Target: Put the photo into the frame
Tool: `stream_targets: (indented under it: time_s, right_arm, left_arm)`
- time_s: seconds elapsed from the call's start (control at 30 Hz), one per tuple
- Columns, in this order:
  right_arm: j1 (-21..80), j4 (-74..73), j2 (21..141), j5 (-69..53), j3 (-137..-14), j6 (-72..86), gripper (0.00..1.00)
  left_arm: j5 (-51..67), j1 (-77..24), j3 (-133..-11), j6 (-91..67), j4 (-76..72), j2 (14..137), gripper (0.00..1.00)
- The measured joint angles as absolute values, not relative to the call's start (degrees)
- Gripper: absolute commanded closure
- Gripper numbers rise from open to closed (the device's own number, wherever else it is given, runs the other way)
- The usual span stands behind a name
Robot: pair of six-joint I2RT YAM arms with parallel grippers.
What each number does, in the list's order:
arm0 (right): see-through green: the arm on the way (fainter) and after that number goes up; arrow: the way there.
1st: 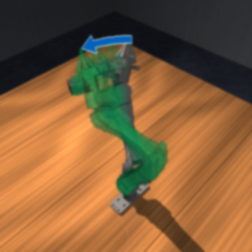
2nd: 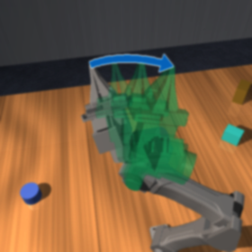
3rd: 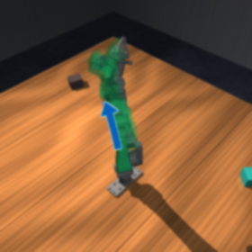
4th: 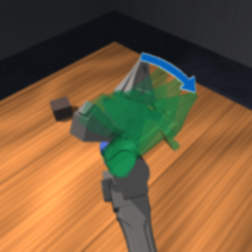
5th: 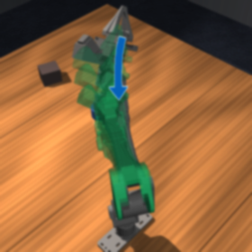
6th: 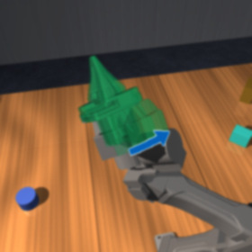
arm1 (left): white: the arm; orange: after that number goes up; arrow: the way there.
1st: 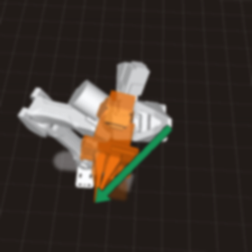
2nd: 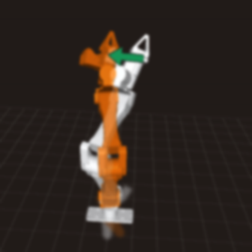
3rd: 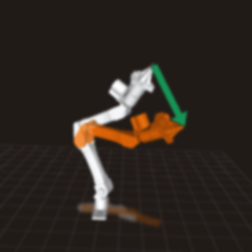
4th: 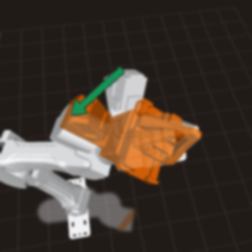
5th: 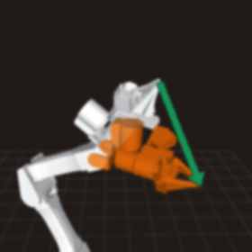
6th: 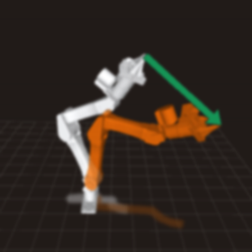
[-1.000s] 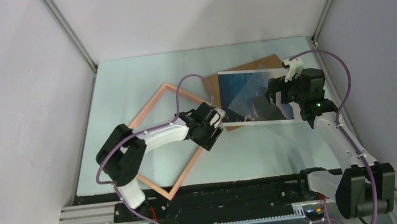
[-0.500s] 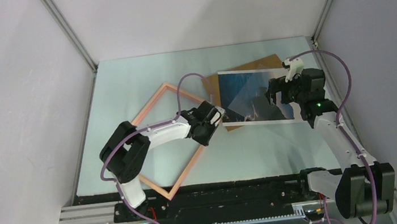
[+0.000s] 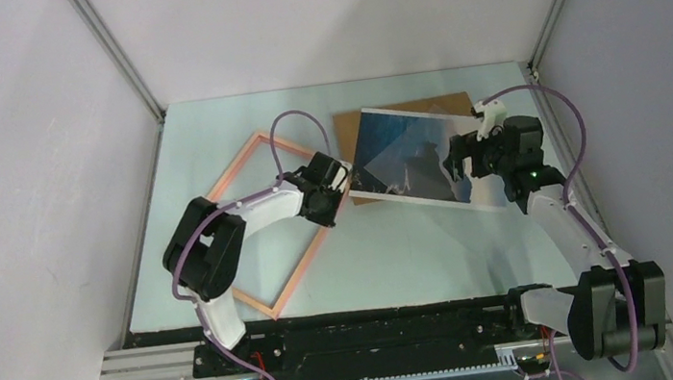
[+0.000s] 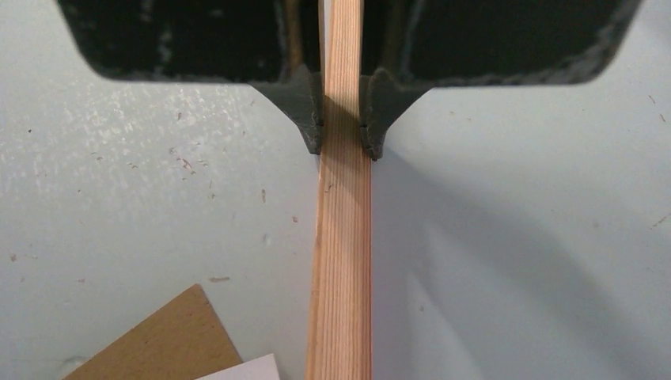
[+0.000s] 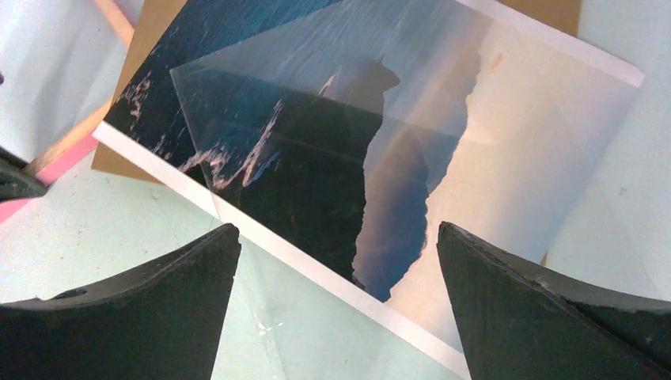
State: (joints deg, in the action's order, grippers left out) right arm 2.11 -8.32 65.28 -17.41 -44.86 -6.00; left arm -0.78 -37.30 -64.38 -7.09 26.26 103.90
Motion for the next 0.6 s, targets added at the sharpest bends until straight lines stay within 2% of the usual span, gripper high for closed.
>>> stream_targets:
  time_s: [0.6]
  right_arm:
    - [15.2,-4.6,75.3,-14.2,-44.9,-9.4,0.01]
  left_arm:
    - [4.8,-31.0,-69.5,-14.6,23.7,108.4,1.00]
